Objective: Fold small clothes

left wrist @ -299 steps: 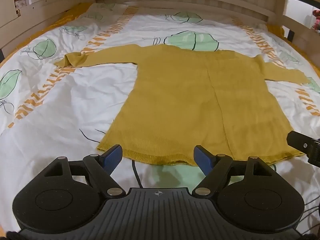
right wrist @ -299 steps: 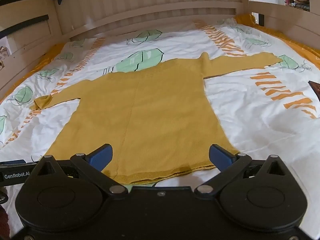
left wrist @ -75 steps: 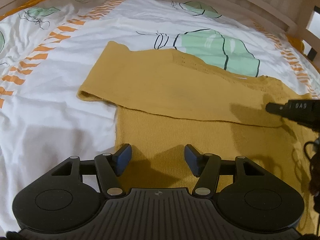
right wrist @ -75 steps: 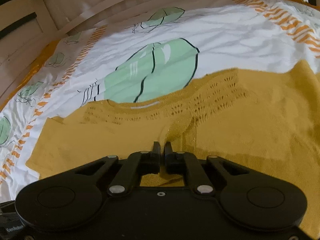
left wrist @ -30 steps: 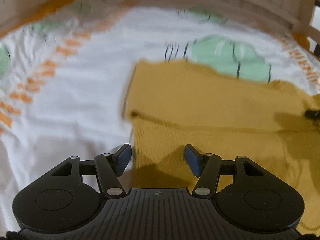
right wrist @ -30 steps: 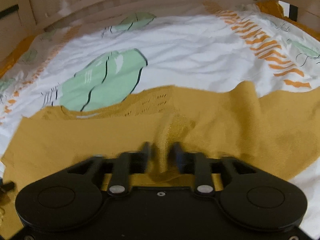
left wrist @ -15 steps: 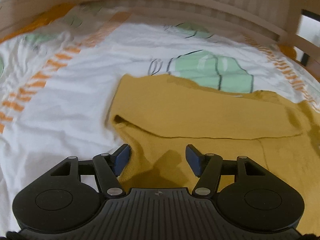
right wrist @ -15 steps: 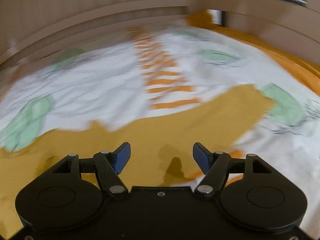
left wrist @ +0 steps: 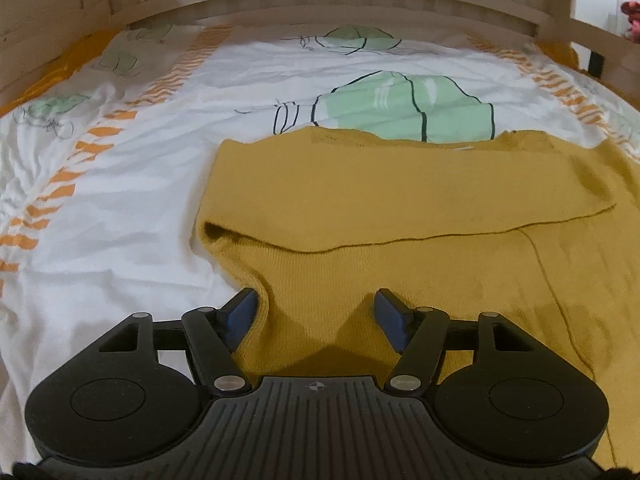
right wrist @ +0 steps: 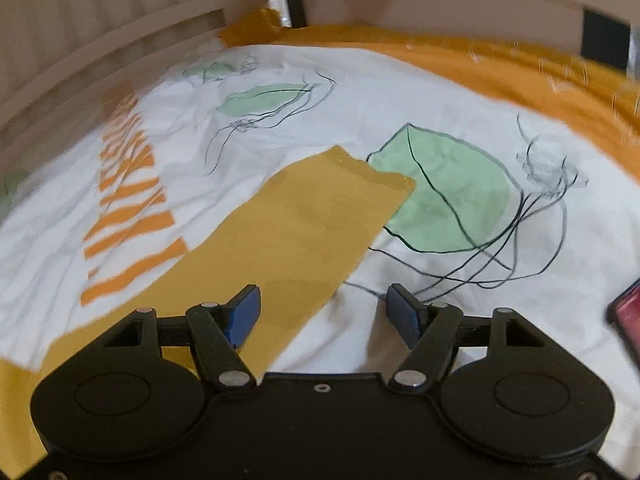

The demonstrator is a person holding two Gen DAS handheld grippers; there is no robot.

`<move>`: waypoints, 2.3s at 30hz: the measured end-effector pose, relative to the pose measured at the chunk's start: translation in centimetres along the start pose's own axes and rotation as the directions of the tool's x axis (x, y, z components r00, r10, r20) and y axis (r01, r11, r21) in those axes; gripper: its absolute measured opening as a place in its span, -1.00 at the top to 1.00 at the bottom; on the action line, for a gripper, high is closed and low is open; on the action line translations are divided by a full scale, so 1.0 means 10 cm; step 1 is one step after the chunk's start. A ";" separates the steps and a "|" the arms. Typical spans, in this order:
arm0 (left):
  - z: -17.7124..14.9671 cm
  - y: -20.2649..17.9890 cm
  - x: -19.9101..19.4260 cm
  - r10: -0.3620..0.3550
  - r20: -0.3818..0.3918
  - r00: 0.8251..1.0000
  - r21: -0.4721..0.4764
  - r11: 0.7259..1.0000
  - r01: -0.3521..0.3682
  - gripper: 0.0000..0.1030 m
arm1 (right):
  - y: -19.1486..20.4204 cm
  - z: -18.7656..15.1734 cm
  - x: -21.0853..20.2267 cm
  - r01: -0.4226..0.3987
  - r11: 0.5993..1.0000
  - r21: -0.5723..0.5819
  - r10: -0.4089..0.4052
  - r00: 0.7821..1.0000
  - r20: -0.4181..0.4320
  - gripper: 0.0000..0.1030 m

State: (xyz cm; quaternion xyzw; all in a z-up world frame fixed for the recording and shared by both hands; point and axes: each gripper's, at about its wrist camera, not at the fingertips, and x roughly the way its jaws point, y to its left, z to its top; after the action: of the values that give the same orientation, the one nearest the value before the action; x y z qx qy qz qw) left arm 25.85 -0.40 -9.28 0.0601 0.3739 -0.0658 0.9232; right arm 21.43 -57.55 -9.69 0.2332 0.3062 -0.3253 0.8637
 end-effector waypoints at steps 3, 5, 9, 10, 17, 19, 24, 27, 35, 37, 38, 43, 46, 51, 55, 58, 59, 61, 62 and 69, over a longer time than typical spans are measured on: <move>0.00 -0.04 -0.02 0.004 0.015 1.000 0.031 1.000 -0.004 -0.23 | -0.04 0.00 0.07 -0.041 0.999 0.035 0.040 0.999 0.023 -0.10; -0.01 -0.05 -0.02 0.003 0.021 1.000 0.039 0.999 -0.004 -0.23 | -0.01 0.03 0.12 -0.050 0.998 0.031 0.050 0.999 0.015 0.64; 0.03 -0.02 -0.02 -0.005 0.014 1.000 0.029 1.000 0.005 -0.22 | 0.19 0.09 -0.01 -0.086 0.996 -0.013 0.086 0.996 0.035 0.70; 0.05 -0.01 -0.04 -0.009 0.015 1.000 0.024 1.000 0.008 -0.22 | 0.27 0.11 -0.08 -0.109 0.994 -0.027 0.110 0.993 0.046 0.70; 0.19 0.05 -0.18 -0.023 0.053 0.998 0.006 1.000 0.023 -0.22 | 1.11 0.21 -0.97 -0.344 0.918 -0.196 0.369 0.923 0.108 0.70; 0.23 0.08 -0.24 -0.031 0.063 0.998 -0.004 0.999 0.032 -0.22 | 1.43 0.18 -1.26 -0.417 0.872 -0.254 0.453 0.885 0.102 0.70; 0.34 0.20 -0.39 -0.030 0.093 0.995 -0.047 0.998 0.034 -0.22 | 2.28 -0.14 -1.79 -0.555 0.747 -0.367 0.602 0.798 0.020 0.70; 0.41 0.33 -0.47 -0.024 0.098 0.995 -0.096 0.995 0.033 -0.22 | 2.78 -0.46 -1.98 -0.612 0.669 -0.421 0.653 0.755 -0.060 0.70; 0.55 0.73 -0.64 -0.009 0.125 0.992 -0.212 0.977 0.036 -0.22 | 3.74 -1.54 -2.01 -0.714 0.516 -0.473 0.684 0.676 -0.274 0.69; 0.57 0.80 -0.63 -0.010 0.120 0.993 -0.234 0.971 0.039 -0.22 | 3.86 -1.80 -1.98 -0.724 0.483 -0.493 0.670 0.668 -0.324 0.69; 0.58 0.83 -0.63 -0.012 0.117 0.993 -0.243 0.969 0.040 -0.22 | 3.88 -1.92 -1.99 -0.734 0.468 -0.492 0.667 0.659 -0.349 0.69; 0.57 0.89 -0.60 -0.017 0.099 0.995 -0.266 0.963 0.043 -0.22 | 3.90 -2.27 -2.05 -0.757 0.414 -0.506 0.644 0.637 -0.425 0.44; 0.55 0.88 -0.57 -0.022 0.090 0.996 -0.265 0.963 0.046 -0.22 | 3.72 -2.23 -2.08 -0.762 0.418 -0.495 0.649 0.632 -0.423 0.02; 0.52 0.78 -0.48 -0.050 0.074 0.996 -0.239 0.969 0.066 -0.22 | 3.29 -2.01 -2.06 -0.694 0.491 -0.527 0.616 0.704 -0.354 -0.08; 0.48 0.58 -0.43 -0.067 0.071 0.995 -0.173 0.982 0.078 -0.22 | 2.86 -1.81 -1.99 -0.620 0.575 -0.534 0.560 0.774 -0.296 -0.28; 0.43 0.41 -0.39 -0.071 0.074 0.995 -0.106 0.991 0.078 -0.22 | 2.54 -1.69 -1.93 -0.561 0.637 -0.529 0.512 0.821 -0.253 -0.41; 0.40 0.35 -0.38 -0.073 0.072 0.995 -0.084 0.993 0.079 -0.22 | 2.45 -1.67 -1.91 -0.544 0.652 -0.527 0.499 0.832 -0.242 -0.50; 0.34 0.24 -0.35 -0.081 0.068 0.994 -0.052 0.995 0.085 -0.22 | 2.31 -1.64 -1.87 -0.528 0.674 -0.517 0.483 0.844 -0.232 -0.55; 0.31 0.19 -0.33 -0.086 0.066 0.994 -0.037 0.995 0.088 -0.22 | 2.26 -1.64 -1.84 -0.522 0.686 -0.507 0.476 0.849 -0.230 -0.57; 0.19 -0.02 -0.30 -0.085 0.078 0.993 0.027 0.996 0.084 -0.22 | 2.20 -1.54 -1.58 -0.547 0.715 -0.434 0.436 0.835 -0.335 -0.78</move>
State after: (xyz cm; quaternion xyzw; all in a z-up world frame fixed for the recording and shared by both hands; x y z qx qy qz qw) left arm 25.01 -0.66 -5.82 0.0523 0.3385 -0.1115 0.9329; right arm 21.65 -26.65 -5.33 0.1005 0.3964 0.0374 0.9118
